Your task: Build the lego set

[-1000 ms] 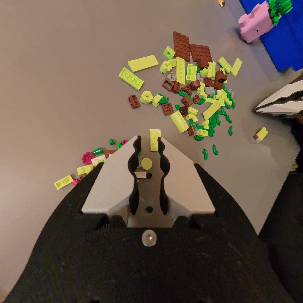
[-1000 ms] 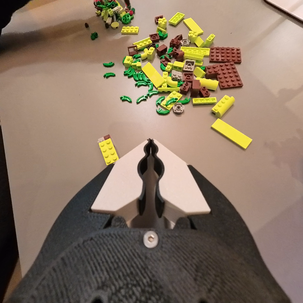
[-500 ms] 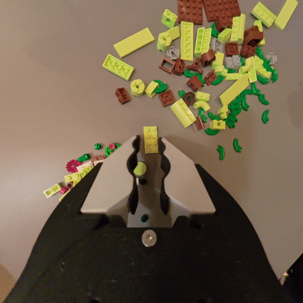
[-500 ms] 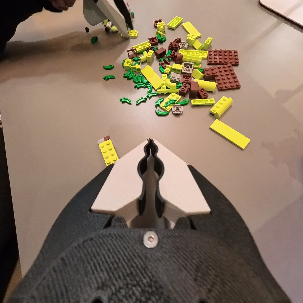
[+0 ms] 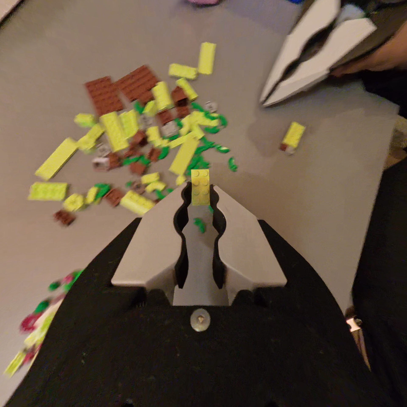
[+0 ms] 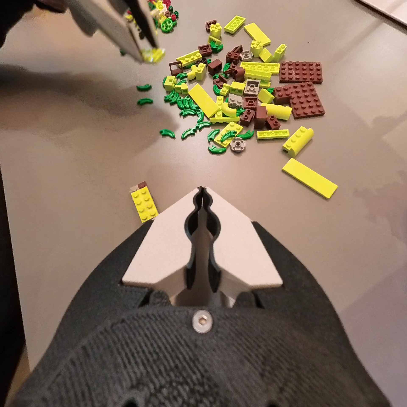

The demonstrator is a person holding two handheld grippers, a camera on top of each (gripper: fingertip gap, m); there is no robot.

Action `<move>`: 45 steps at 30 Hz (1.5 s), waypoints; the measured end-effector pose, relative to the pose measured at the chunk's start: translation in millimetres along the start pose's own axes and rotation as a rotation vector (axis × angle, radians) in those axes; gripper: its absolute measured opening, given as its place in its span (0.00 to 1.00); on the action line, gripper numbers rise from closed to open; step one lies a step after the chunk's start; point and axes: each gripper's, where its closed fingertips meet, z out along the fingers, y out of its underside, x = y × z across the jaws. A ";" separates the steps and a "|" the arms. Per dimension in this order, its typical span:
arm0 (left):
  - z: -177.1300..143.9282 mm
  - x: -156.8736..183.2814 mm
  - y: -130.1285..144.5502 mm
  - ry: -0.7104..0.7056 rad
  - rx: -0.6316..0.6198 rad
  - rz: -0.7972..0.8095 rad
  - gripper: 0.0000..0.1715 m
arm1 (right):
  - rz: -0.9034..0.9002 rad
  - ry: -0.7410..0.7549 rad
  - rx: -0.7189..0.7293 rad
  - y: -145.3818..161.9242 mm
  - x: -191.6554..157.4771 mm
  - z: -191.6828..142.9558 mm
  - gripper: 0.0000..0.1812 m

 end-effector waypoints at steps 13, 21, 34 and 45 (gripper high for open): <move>56.2 105.9 16.9 0.283 -0.201 0.230 0.08 | -0.028 -0.002 0.033 -4.0 -3.3 -3.4 0.00; 56.7 109.4 12.7 0.301 -0.139 0.234 0.18 | -0.033 0.002 0.013 -1.7 -3.4 -1.1 0.00; 63.0 103.4 11.9 0.255 -0.083 0.239 0.09 | -0.210 -0.272 0.142 -13.7 -63.3 -17.2 0.18; 64.3 98.5 -3.7 0.284 -0.034 0.223 0.08 | -0.224 -0.246 -0.032 5.3 -64.5 4.1 0.12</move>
